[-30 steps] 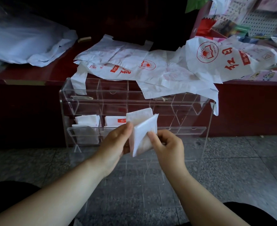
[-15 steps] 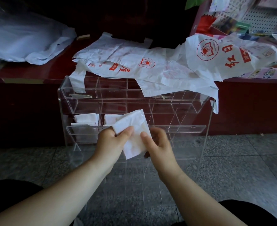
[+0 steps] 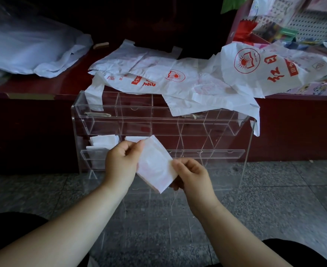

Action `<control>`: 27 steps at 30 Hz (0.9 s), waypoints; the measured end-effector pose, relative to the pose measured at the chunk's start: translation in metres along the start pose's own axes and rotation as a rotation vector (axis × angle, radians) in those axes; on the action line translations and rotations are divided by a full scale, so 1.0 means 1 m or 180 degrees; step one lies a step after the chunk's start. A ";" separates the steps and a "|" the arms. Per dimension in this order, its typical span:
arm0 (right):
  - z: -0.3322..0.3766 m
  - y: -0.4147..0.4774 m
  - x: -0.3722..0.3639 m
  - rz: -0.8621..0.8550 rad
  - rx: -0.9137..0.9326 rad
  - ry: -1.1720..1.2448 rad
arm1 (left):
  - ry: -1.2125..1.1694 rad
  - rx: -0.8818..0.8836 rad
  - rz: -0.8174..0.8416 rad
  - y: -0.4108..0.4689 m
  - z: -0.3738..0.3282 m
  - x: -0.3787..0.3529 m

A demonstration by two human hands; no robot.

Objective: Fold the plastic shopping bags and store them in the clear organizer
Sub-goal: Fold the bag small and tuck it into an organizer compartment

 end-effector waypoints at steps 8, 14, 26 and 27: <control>-0.019 -0.011 -0.024 0.0568 -0.0488 0.0619 | 0.0049 0.0064 -0.0185 0.000 0.006 0.001; 0.000 0.007 0.010 -0.0201 -0.0025 0.0172 | 0.0101 0.0075 0.0522 -0.003 0.005 -0.016; 0.089 0.059 0.033 -0.0397 0.1568 -0.3086 | 0.1953 -0.0586 0.0579 0.024 0.003 -0.006; 0.089 0.063 0.026 -0.0263 0.1616 -0.3311 | 0.2159 -0.0780 0.0634 0.023 0.001 -0.008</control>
Point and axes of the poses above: each hand's wrist, its own y-axis towards the middle knuckle, its own x-axis out of the back of the hand, z = x × y, the point moved 7 cm from there along y, towards the middle knuckle, and after that the axes turned 7 degrees about x, right-handed, at the moved point
